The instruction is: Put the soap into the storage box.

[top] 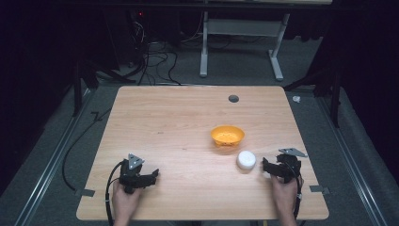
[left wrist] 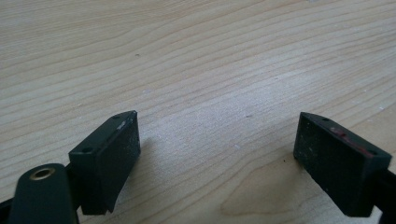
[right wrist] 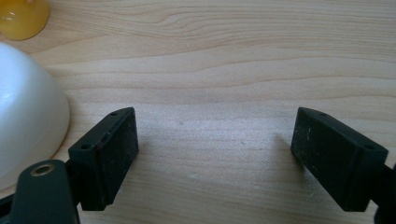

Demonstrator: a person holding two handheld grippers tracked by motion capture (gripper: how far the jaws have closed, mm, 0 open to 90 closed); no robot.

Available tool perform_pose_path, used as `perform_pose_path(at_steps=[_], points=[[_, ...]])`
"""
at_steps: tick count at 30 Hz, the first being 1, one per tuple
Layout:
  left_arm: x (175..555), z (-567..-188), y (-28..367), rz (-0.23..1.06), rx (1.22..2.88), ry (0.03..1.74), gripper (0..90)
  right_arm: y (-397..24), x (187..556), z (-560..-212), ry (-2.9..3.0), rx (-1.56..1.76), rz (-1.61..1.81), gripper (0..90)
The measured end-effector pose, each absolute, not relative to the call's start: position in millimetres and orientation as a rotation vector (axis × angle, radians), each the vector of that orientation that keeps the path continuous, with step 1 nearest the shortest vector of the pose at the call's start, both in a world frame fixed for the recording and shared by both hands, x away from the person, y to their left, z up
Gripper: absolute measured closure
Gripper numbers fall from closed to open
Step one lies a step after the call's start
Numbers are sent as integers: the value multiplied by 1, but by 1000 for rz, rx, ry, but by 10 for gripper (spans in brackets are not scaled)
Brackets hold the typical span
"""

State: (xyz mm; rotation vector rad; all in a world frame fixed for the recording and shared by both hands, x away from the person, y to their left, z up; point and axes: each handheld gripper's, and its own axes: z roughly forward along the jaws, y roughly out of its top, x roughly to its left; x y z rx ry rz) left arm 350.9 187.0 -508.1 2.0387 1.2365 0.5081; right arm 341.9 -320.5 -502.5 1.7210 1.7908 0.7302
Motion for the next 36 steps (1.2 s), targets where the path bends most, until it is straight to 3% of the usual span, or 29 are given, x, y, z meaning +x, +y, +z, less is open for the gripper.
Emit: perform_pose_path(at_steps=[28, 36], points=[[350, -508, 187, 504, 2043, 1225, 150, -319, 340, -502, 1812, 1710, 732, 153], [349, -508, 187, 502, 2046, 1224, 149, -323, 337, -498, 1843, 1702, 780, 213]])
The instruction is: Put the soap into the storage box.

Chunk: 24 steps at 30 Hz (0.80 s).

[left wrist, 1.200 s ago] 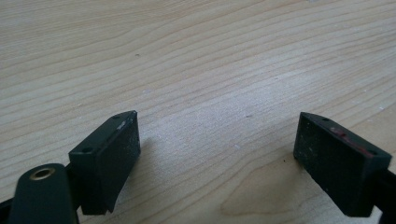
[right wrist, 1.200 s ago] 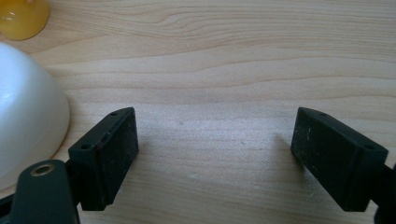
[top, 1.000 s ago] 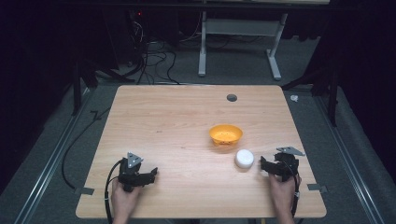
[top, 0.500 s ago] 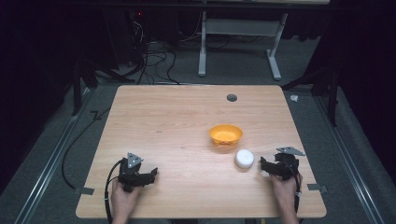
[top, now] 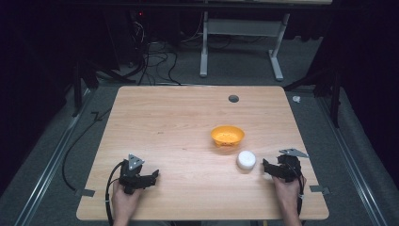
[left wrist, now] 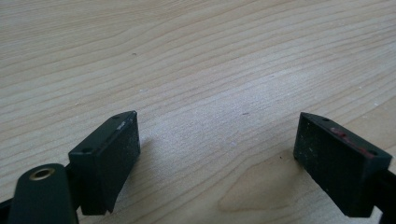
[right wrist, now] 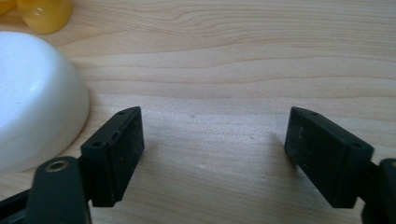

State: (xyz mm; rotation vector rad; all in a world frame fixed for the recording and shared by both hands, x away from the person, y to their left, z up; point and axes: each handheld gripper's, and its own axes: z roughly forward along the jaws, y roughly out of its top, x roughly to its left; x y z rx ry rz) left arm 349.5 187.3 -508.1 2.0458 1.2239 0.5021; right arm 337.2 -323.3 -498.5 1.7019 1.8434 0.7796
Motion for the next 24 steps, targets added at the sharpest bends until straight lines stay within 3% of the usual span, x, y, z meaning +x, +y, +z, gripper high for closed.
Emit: perform_pose_path(at_steps=[24], points=[[349, -508, 187, 499, 2048, 1218, 149, -313, 297, -464, 1859, 1559, 906, 217]])
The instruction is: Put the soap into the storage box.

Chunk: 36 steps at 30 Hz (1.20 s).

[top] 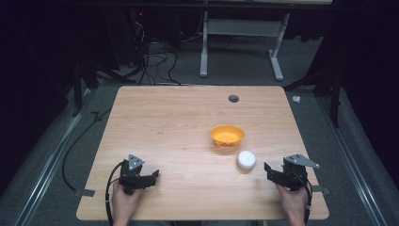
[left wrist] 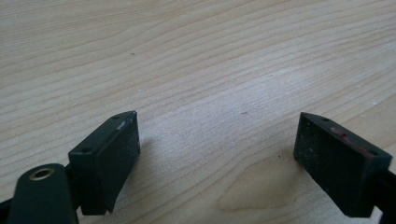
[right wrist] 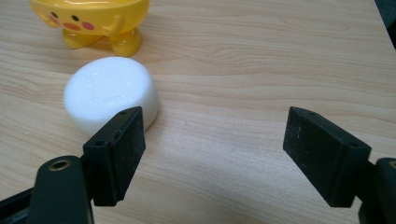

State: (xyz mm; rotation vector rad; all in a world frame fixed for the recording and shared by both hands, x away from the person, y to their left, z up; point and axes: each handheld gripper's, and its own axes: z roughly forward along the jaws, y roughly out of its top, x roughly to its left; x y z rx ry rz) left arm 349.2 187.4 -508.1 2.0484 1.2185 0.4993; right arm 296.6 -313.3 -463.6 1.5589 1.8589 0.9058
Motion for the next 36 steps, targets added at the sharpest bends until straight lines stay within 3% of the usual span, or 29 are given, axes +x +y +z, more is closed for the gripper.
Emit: perform_pose_path(at_steps=[15, 36], points=[[349, -508, 187, 499, 2048, 1219, 149, -290, 290, -453, 1902, 1472, 972, 194], [349, -508, 188, 498, 2047, 1219, 149, -257, 323, -457, 1998, 1422, 973, 152]])
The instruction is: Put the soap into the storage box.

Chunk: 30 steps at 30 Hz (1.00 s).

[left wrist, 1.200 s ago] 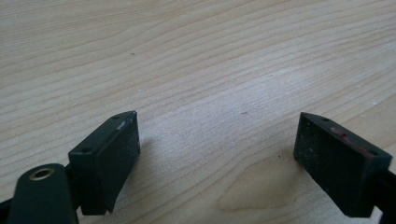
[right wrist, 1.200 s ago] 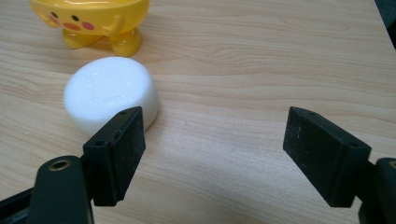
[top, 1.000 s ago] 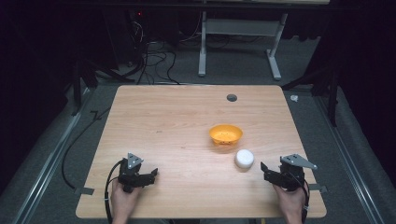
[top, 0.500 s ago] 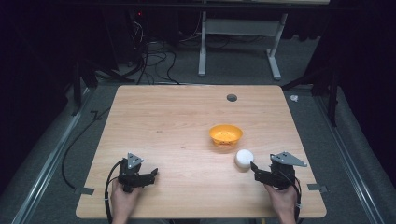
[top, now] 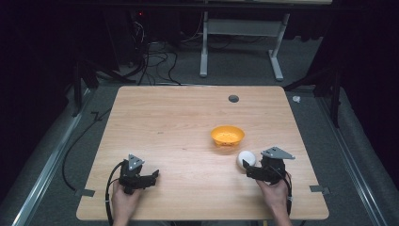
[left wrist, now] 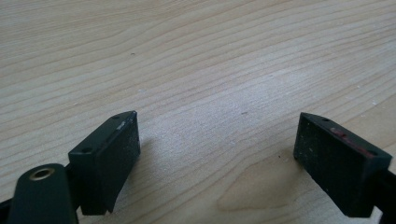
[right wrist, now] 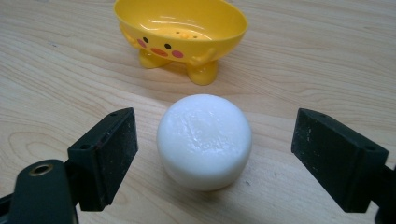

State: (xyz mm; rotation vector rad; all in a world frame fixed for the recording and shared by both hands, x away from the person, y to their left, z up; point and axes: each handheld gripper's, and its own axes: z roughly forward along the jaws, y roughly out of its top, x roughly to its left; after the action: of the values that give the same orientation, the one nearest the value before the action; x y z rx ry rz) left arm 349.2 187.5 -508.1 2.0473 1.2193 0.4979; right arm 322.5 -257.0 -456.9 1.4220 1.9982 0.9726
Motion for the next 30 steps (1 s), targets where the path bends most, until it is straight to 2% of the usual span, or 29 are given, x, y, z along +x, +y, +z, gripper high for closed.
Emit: perform_pose_path(at_steps=[14, 30], points=[[349, -508, 188, 498, 2048, 1219, 149, -248, 344, -471, 2055, 1450, 905, 138], [349, -508, 188, 498, 2047, 1219, 149, -247, 349, -489, 2083, 1483, 849, 142]])
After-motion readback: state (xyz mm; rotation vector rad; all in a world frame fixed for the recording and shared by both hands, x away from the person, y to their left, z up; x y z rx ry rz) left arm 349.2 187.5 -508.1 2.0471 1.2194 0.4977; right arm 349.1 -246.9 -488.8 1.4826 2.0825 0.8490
